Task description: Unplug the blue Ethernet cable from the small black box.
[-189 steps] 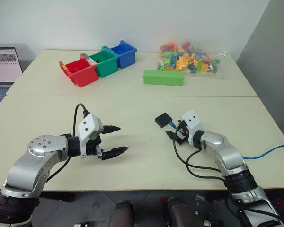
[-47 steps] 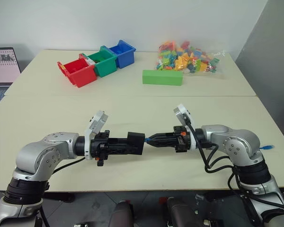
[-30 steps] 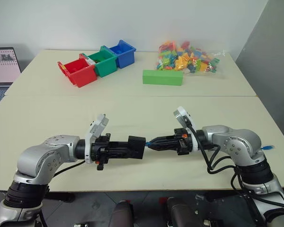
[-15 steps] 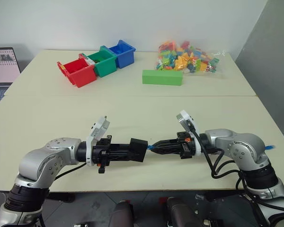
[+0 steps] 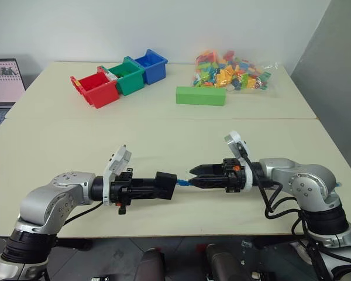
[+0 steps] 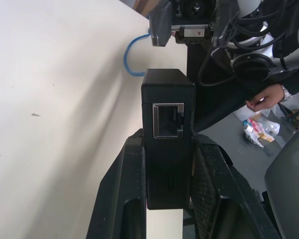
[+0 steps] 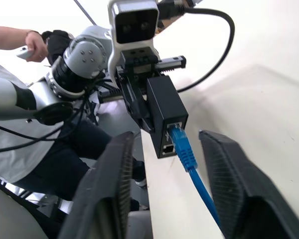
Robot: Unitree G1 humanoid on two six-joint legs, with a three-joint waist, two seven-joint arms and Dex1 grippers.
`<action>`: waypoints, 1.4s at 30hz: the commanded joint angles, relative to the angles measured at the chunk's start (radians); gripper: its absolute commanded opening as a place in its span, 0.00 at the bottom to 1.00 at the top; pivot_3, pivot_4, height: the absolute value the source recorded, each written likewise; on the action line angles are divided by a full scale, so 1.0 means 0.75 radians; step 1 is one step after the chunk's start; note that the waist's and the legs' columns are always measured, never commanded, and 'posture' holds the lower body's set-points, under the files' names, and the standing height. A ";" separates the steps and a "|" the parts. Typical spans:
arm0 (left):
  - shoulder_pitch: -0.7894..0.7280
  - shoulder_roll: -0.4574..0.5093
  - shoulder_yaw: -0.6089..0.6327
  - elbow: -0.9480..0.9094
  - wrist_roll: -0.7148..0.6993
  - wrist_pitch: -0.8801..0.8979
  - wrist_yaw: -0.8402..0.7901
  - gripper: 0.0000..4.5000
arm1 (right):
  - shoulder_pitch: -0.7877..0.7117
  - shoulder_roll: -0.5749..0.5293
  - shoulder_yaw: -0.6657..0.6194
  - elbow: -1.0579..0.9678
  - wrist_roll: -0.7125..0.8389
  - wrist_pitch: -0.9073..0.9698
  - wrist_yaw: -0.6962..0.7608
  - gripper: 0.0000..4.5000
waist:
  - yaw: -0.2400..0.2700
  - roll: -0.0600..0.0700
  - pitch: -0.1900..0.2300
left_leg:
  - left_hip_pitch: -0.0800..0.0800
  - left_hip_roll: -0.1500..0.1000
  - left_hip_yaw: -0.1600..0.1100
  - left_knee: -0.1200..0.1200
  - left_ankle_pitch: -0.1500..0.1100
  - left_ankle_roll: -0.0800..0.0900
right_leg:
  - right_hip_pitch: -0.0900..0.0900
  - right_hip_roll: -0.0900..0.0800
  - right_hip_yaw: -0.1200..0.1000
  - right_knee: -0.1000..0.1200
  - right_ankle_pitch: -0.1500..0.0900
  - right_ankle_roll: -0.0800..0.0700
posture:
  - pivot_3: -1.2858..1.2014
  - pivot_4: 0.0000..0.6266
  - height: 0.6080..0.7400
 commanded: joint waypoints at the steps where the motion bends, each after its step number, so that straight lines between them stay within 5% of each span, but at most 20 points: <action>1: -0.021 -0.049 0.060 0.012 -0.096 0.026 -0.004 0.18 | 0.033 0.040 -0.058 -0.052 0.002 -0.056 -0.077 0.72 | 0.000 0.000 0.000 | 0.000 0.000 0.000 0.000 0.000 0.000 | 0.000 0.000 0.000 0.000 0.000 0.000 | 0.52 0.24 1.00; 16: -0.030 -0.129 0.120 -0.001 -0.191 0.072 0.089 0.18 | 0.089 0.194 -0.066 -0.091 0.095 -0.029 -0.252 0.72 | -0.001 0.000 0.000 | 0.000 0.000 -0.001 0.000 0.000 0.000 | 0.000 0.000 0.001 0.000 0.000 0.000 | 0.52 0.24 1.00; 31: -0.028 -0.143 0.120 -0.014 -0.196 0.070 0.095 0.18 | 0.066 0.190 -0.034 -0.046 0.086 -0.017 -0.228 0.72 | -0.002 0.000 0.000 | 0.000 0.000 -0.001 0.000 0.000 0.000 | 0.000 0.000 0.001 0.000 0.000 0.000 | 0.52 0.24 1.00; 42: -0.016 -0.138 0.121 -0.021 -0.193 0.066 0.084 0.18 | 0.045 0.178 -0.031 -0.024 0.085 -0.007 -0.196 0.17 | -0.002 0.000 0.000 | 0.000 0.000 -0.001 0.000 0.000 0.000 | 0.000 0.000 0.001 0.000 0.000 0.000 | 0.52 0.24 1.00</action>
